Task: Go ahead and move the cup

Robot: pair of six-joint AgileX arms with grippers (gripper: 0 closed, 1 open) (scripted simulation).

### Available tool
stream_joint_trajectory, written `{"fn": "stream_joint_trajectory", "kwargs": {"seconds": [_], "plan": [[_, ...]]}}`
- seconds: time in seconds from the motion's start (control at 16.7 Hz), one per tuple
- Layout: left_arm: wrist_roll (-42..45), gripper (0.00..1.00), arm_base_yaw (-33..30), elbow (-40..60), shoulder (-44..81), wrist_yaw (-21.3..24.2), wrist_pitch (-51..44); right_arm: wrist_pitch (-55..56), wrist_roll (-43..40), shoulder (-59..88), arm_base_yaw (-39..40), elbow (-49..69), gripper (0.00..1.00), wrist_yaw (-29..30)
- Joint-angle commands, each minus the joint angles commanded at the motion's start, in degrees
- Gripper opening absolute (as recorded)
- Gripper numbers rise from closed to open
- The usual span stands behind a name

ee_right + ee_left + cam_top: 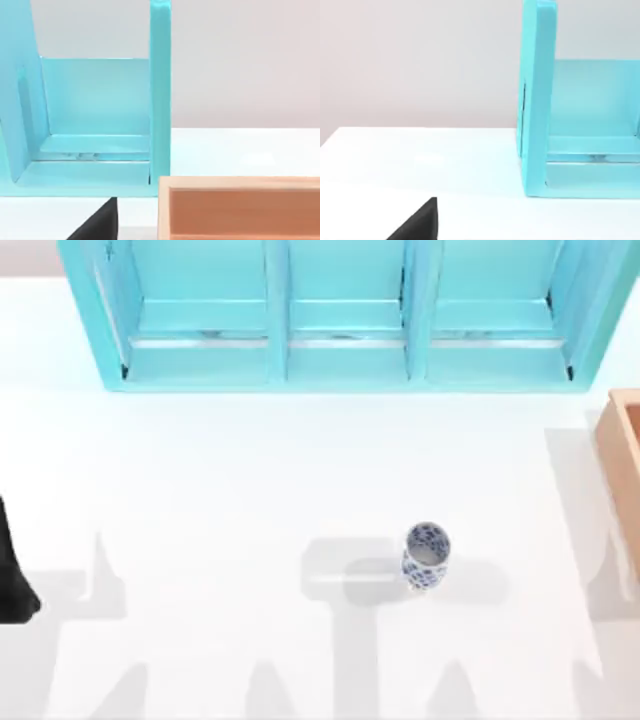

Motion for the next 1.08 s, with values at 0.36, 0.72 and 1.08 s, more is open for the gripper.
{"fn": "stream_joint_trajectory", "kwargs": {"seconds": [0.36, 0.72, 1.08], "plan": [[-3.46, 1.00, -0.78, 5.42, 5.52, -0.91, -3.95, 0.00, 0.00, 0.00, 0.00, 0.00, 1.00, 0.00], [-16.47, 1.00, -5.33, 29.78, 31.78, -4.36, -20.20, 0.00, 0.00, 0.00, 0.00, 0.00, 1.00, 0.00], [-31.54, 1.00, -14.67, 63.16, 72.64, -7.56, -42.98, 0.00, 0.00, 0.00, 0.00, 0.00, 1.00, 0.00]]}}
